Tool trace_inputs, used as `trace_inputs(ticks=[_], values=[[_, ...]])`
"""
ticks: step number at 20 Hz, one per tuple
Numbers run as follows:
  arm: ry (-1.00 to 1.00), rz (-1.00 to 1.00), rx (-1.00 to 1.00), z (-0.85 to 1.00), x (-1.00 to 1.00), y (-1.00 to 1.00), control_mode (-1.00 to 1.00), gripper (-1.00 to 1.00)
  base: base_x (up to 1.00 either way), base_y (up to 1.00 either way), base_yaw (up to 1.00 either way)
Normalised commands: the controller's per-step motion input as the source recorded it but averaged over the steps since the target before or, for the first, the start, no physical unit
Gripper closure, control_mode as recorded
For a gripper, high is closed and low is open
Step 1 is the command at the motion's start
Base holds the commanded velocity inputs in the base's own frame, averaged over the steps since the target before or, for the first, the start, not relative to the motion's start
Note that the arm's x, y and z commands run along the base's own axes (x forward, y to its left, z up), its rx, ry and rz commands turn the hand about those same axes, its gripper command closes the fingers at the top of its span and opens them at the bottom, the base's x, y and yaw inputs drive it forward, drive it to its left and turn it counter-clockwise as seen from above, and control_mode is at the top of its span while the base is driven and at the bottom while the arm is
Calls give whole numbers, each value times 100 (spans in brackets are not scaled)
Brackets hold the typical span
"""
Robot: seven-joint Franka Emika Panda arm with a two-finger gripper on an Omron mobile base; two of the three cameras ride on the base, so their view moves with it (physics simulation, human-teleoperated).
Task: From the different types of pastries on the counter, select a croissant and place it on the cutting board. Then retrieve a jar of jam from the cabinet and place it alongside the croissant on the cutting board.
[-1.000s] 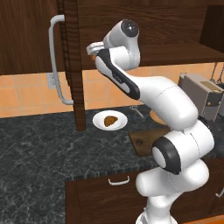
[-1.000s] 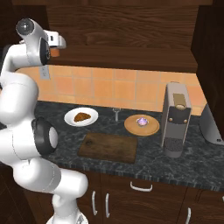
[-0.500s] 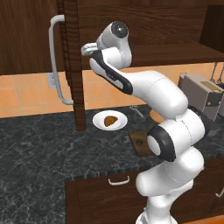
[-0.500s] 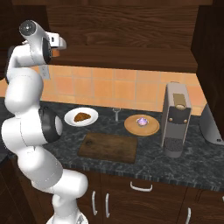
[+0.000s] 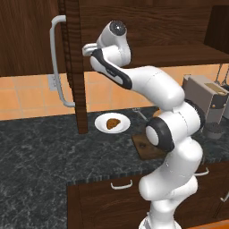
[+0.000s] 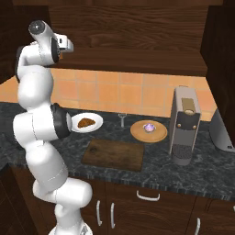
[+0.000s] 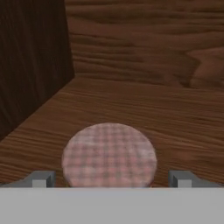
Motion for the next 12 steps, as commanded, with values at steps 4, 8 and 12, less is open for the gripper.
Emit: trace_inputs(ticks=[4,8,12], values=[[5,-1,0,-24,37,17,-100,-100,0,0,0],[3,-1,0,-21,12,36,-100,100,0,0,0],[9,0,0,-17,1,17,-100,100,0,0,0]])
